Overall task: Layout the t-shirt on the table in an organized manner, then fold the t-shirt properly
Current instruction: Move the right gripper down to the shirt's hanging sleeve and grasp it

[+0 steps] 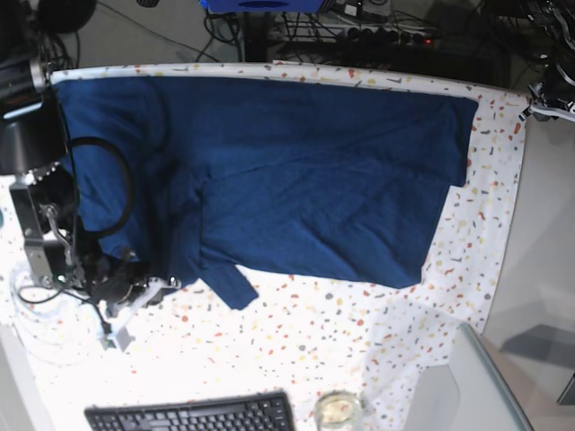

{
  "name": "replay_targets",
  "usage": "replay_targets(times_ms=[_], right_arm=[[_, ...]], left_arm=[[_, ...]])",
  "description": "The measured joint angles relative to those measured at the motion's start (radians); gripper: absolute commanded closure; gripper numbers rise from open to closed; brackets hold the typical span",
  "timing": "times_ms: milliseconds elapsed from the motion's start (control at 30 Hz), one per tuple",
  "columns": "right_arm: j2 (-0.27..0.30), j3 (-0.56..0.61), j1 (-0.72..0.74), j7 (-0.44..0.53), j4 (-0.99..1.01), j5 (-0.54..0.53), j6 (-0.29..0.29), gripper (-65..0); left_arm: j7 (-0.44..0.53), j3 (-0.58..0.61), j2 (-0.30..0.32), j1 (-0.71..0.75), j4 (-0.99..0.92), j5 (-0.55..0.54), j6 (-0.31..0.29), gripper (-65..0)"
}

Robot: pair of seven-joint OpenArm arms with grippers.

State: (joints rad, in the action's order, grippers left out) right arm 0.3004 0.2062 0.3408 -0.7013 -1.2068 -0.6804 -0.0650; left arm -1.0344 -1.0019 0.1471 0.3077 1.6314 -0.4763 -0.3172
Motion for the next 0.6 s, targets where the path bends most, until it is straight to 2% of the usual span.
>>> replay_targets(times_ms=[200,433,600], right_arm=[[0.013,-0.097,-0.082,-0.111,-0.191,0.006,0.017,0.0],[0.014,-0.181,-0.187,-0.175,-0.364,0.005,0.017,0.0],[0.009,-0.184,-0.281,-0.18,-0.508,-0.005,0.015,0.0]], left_arm=[[-0.001,0.0,0.0,0.003,0.0,-0.003,0.0,0.0],[-0.001,0.003,0.0,0.0,0.0,-0.003,0.0,0.0],[-0.001,0.003,0.0,0.0,0.0,-0.002,0.0,0.0]])
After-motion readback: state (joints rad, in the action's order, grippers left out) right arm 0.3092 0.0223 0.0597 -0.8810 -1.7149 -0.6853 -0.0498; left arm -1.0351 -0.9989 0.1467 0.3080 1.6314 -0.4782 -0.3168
